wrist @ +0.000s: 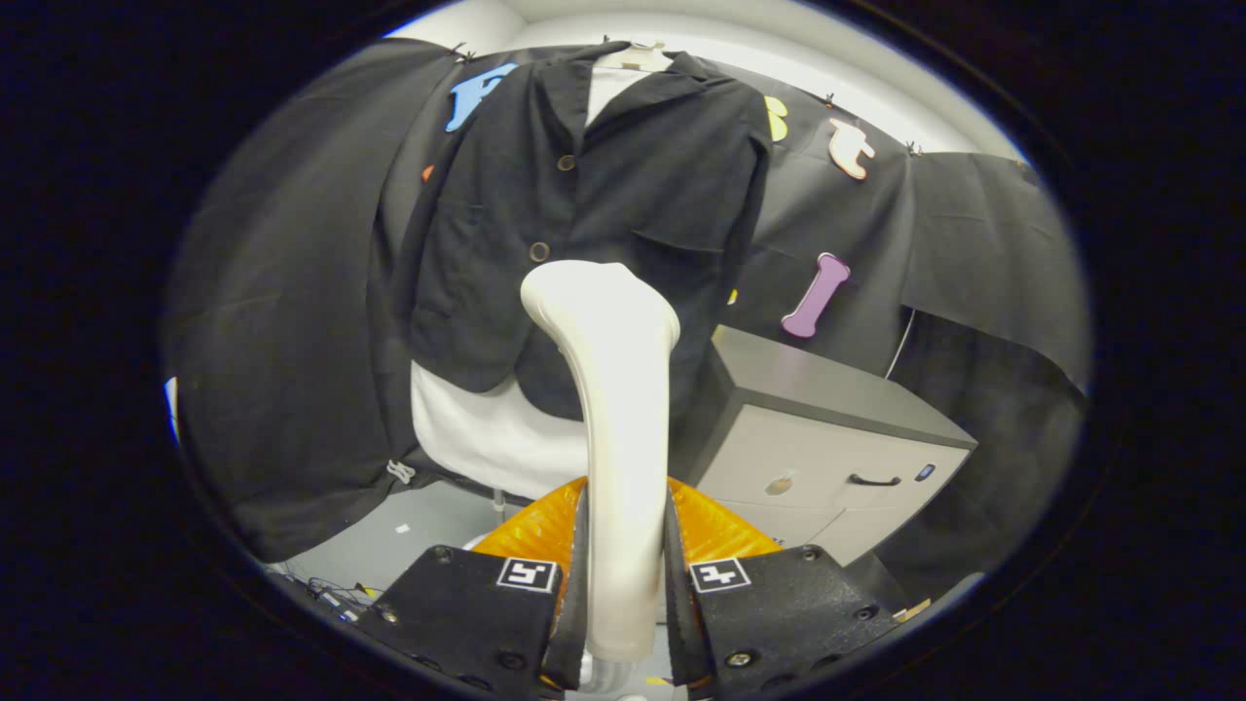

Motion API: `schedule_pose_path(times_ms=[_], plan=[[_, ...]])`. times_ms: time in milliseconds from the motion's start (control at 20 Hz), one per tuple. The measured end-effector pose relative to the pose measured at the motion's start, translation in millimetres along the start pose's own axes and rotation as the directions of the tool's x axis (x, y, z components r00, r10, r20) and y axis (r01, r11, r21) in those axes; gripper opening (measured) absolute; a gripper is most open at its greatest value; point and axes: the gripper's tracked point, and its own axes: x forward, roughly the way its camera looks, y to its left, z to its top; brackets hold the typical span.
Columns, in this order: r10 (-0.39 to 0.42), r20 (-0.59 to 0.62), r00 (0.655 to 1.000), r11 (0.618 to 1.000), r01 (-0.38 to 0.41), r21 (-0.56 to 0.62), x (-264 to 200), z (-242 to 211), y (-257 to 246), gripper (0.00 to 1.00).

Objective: Iron the clothes twice with a garment steamer, once on the left side and once on the right side.

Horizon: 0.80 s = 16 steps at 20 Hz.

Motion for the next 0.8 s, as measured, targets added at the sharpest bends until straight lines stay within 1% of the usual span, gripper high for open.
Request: schedule_pose_path(times_ms=[250,350,600,800], plan=[[0.013,-0.012,1.0,1.0,-0.013,0.007,-2.2,-6.9,-56.3,0.36],[0.041,-0.017,0.999,0.999,-0.041,0.015,-8.4,-9.1,-75.0,0.36],[0.06,-0.007,0.998,0.998,-0.06,0.032,-26.6,-14.0,-127.5,0.36],[0.078,-0.023,0.997,0.994,-0.076,0.078,-41.9,-31.1,-170.0,0.36]])
